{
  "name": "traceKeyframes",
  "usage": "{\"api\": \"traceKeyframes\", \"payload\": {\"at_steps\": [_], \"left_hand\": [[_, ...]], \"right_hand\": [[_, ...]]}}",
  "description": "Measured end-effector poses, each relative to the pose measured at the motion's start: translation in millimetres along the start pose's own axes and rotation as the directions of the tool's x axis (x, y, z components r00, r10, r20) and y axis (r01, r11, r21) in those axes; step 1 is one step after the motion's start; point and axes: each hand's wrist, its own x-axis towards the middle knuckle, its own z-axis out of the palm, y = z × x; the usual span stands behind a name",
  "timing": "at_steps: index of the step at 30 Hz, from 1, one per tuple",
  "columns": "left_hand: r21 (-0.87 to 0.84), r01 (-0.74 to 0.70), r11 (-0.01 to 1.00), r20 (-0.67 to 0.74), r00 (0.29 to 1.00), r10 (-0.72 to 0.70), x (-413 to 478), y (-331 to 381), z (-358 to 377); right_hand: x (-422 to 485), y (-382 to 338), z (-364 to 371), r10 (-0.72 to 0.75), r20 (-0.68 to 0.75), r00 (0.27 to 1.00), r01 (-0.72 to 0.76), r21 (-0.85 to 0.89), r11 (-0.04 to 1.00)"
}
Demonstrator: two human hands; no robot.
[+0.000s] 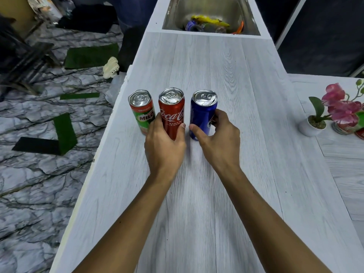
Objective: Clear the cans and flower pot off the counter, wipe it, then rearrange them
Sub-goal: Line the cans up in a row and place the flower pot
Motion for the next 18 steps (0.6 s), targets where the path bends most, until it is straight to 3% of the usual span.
{"api": "traceKeyframes", "payload": {"at_steps": [8, 13, 18], "left_hand": [[0.014, 0.038, 0.999, 0.027, 0.999, -0.039, -41.3, -12.7, -4.6], [0.128, -0.086, 0.988, 0.226, 0.973, 0.055, -65.8, -19.4, -16.0], [0.176, -0.256, 0.951, 0.408, 0.898, 0.166, -74.8, -7.1, -17.9]], "right_hand": [[-17.9, 12.9, -20.9, 0.063, 0.094, 0.994, -0.053, -0.104, 0.993], [-32.3, 28.8, -41.3, 0.027, 0.183, 0.983, 0.019, -0.243, 0.970], [-48.6, 44.6, -70.9, -0.038, 0.322, 0.946, 0.139, -0.298, 0.944]]}}
